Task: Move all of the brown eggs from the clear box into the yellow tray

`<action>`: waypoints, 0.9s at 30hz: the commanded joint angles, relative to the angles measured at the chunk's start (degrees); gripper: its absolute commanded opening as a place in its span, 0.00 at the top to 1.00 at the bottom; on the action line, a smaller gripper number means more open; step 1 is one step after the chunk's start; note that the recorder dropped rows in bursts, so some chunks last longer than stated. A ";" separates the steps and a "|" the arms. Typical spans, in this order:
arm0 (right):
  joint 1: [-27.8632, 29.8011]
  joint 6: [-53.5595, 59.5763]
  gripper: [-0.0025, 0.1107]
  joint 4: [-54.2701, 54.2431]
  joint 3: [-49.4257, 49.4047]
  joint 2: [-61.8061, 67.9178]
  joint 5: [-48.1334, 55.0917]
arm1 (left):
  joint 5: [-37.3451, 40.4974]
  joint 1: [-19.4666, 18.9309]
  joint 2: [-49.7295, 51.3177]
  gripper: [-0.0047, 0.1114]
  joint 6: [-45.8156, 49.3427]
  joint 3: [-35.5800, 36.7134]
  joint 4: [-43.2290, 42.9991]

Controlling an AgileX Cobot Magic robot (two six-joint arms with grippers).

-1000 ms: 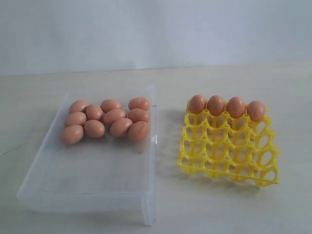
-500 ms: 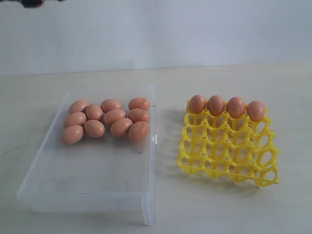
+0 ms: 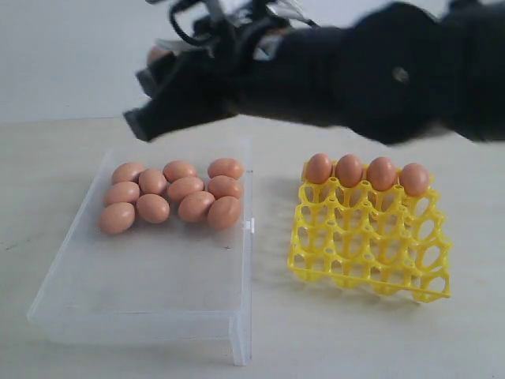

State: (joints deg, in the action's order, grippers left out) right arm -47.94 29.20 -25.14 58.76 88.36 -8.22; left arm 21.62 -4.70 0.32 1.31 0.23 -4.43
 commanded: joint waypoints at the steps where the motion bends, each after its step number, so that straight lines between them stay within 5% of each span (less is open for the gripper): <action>1: 2.60 1.03 0.98 -4.47 -15.33 -8.47 -10.19 | -0.04 0.34 -0.32 0.96 -0.03 -0.23 0.39; 9: 14.45 5.97 0.97 -11.25 -20.57 -11.47 -6.99 | -0.04 0.34 -0.32 0.96 -0.03 -0.23 0.39; 13: 20.47 4.22 0.87 -10.34 -19.28 -8.17 -2.84 | -0.04 0.34 -0.32 0.96 -0.03 -0.23 0.39; 20: 21.42 2.02 0.63 -7.27 -13.01 1.42 3.57 | -0.04 0.34 -0.32 0.96 -0.03 -0.23 0.39; 27: 21.90 0.60 0.62 -5.78 -7.47 9.87 5.62 | -0.04 0.34 -0.32 0.96 -0.03 -0.23 0.39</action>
State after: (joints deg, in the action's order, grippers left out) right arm -26.67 30.68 -31.99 49.54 95.94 -2.85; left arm 21.62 -4.70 0.32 1.31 0.23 -4.43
